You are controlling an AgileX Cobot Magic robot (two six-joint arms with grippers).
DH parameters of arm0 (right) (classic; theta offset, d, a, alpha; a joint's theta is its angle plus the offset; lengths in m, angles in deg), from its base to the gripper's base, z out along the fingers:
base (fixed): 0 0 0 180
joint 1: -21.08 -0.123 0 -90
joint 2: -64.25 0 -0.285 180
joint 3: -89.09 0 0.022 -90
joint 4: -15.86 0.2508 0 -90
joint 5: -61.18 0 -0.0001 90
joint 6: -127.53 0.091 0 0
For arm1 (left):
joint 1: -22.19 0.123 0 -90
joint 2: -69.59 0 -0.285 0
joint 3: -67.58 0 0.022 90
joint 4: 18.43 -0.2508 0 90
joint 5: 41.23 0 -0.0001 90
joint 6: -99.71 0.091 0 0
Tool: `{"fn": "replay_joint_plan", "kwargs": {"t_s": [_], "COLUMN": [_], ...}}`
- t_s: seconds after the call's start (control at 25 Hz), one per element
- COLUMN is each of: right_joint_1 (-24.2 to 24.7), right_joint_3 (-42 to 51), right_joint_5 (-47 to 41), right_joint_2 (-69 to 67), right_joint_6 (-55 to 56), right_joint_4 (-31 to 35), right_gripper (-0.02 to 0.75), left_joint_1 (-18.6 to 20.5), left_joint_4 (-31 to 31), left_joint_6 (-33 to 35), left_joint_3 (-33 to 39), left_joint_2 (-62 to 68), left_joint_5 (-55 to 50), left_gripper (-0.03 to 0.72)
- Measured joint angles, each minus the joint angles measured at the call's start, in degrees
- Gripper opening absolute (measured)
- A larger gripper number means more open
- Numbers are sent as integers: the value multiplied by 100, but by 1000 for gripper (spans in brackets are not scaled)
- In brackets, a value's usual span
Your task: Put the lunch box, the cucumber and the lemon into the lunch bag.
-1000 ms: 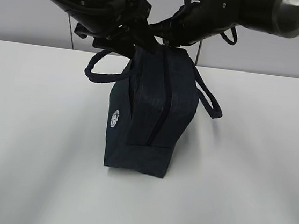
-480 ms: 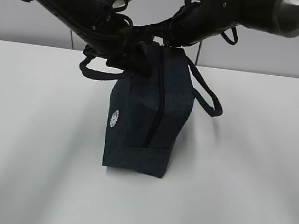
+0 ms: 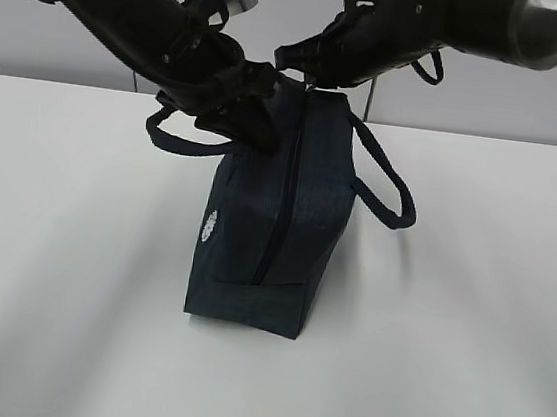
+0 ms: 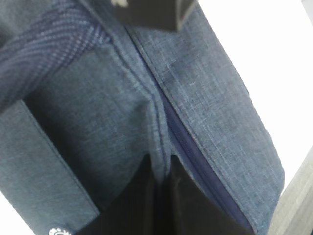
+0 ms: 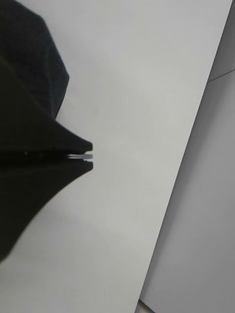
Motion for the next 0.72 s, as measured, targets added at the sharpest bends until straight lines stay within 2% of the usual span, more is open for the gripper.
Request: {"fn": "replay_joint_plan", "kwargs": {"t_s": [0.72], "right_joint_1": [154], "right_joint_3": [0], "right_joint_5": [-46], "right_joint_2": [-20], "right_joint_6": [0], "right_joint_4": [54], "right_gripper": [0], "left_joint_1": [0], "left_joint_4": [-162], "left_joint_6": [387], "left_joint_3": [-36], "left_joint_2": [-42], "left_joint_5": [-673], "left_gripper": [-9]}}
